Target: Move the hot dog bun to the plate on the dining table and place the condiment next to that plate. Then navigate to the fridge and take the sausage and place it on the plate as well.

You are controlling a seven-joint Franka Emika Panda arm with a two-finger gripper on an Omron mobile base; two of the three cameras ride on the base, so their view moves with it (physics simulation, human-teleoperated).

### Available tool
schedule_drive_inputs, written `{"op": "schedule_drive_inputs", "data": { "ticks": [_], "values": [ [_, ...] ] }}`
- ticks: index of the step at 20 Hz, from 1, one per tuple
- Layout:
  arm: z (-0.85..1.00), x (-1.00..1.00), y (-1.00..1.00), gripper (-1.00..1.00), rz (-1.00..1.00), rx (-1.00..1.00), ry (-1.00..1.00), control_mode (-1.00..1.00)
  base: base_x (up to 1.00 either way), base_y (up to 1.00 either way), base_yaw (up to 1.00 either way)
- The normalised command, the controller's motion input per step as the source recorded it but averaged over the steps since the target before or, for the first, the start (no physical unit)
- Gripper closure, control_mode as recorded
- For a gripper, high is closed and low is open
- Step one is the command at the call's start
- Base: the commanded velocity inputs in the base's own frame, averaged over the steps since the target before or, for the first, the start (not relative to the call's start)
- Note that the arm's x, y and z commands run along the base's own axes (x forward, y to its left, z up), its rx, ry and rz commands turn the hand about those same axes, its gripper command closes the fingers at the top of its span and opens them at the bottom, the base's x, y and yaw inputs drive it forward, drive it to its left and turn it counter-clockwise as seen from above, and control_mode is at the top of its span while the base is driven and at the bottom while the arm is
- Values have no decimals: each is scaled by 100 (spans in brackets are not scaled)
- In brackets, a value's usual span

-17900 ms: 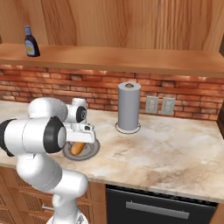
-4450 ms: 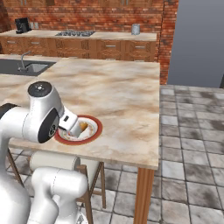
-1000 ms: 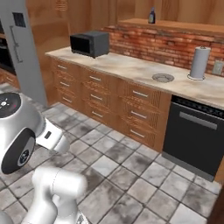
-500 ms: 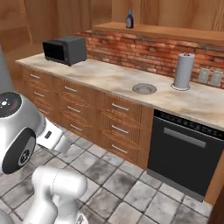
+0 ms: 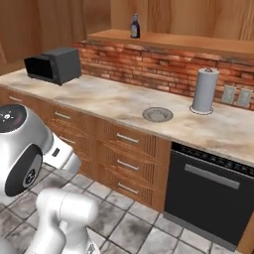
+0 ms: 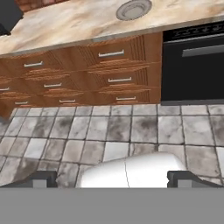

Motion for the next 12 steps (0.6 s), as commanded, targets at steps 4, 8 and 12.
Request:
{"op": "schedule_drive_inputs", "data": {
  "ticks": [4,8,12],
  "values": [
    [0,0,0,-100,0,0,0,100,73,56,-25],
    [0,0,0,-100,0,0,0,100,85,50,-26],
    [0,0,0,-100,0,0,0,100,91,39,-27]
  ]
}}
